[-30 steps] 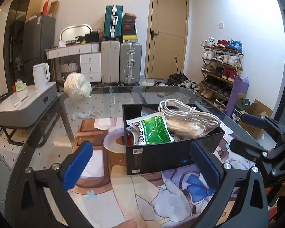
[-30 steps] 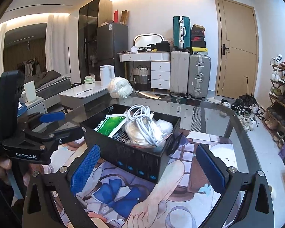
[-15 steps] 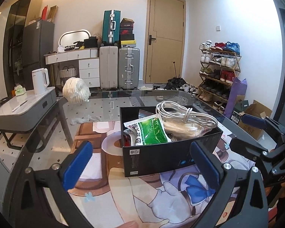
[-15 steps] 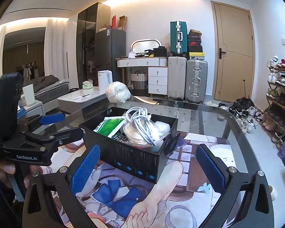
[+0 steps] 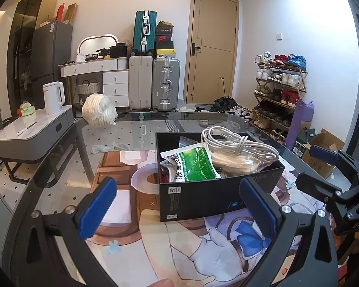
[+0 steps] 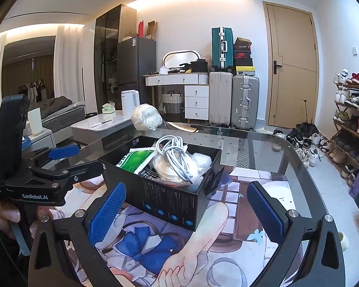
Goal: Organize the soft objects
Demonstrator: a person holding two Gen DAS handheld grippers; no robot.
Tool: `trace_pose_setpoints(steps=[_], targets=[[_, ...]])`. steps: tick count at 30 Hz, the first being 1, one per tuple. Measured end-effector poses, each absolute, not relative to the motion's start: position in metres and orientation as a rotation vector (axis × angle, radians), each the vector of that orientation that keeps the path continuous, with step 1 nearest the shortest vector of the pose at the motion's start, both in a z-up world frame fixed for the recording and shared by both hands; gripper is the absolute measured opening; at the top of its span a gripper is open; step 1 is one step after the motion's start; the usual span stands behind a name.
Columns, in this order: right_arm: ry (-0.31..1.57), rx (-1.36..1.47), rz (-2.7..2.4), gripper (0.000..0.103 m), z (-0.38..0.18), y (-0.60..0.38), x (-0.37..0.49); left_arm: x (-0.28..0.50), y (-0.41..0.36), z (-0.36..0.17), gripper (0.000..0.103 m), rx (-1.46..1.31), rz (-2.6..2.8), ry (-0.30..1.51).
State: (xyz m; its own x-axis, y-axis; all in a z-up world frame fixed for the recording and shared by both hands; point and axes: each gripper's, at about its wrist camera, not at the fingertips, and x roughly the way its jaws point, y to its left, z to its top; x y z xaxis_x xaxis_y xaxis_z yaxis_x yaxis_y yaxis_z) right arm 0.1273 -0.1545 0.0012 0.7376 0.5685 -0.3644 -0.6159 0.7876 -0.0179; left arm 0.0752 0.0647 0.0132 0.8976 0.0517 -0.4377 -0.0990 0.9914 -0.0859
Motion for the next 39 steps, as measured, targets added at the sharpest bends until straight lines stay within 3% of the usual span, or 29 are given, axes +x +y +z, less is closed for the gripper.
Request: trace_pose_setpoints(steps=[39], targets=[[0.344, -0.153, 0.646, 0.103, 0.0007, -0.1529, 0.1275, 0.0733, 0.0651, 0.0133, 0.103, -0.096, 0.080, 0.447]])
